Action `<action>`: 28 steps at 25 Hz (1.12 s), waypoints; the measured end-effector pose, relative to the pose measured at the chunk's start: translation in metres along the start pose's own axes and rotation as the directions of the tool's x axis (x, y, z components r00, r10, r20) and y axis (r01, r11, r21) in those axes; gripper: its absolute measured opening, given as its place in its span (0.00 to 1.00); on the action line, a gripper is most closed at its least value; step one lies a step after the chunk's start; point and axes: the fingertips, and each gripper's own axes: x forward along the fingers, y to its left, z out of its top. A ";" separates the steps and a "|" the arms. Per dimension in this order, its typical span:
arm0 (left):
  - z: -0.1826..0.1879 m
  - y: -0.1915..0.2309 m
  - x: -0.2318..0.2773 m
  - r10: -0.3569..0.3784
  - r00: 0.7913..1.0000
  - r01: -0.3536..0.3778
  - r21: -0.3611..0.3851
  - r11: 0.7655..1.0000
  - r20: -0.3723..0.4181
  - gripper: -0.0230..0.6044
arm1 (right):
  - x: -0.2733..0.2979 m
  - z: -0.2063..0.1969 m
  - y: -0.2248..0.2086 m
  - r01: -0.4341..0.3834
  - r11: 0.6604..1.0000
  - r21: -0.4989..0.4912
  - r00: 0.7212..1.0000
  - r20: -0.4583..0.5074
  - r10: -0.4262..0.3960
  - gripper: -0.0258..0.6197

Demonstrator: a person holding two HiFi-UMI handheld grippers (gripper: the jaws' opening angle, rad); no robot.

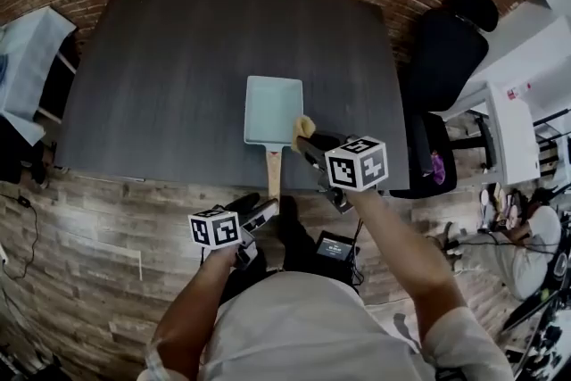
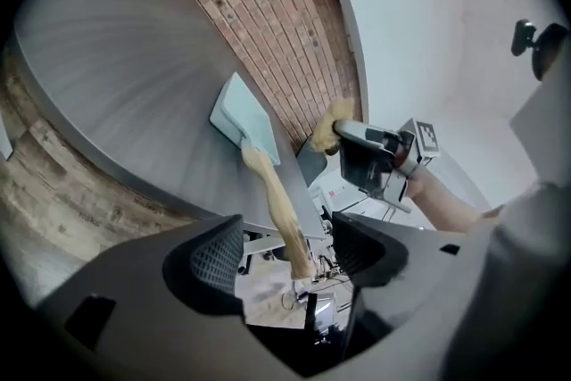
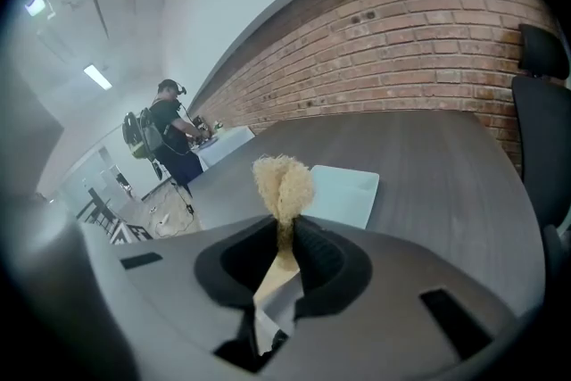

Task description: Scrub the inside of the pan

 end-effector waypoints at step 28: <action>0.010 0.006 0.070 0.019 0.970 -0.053 -0.132 0.990 -0.244 0.18 | 0.193 0.047 -0.093 0.089 0.847 -0.524 0.915 -0.293 -0.277 0.13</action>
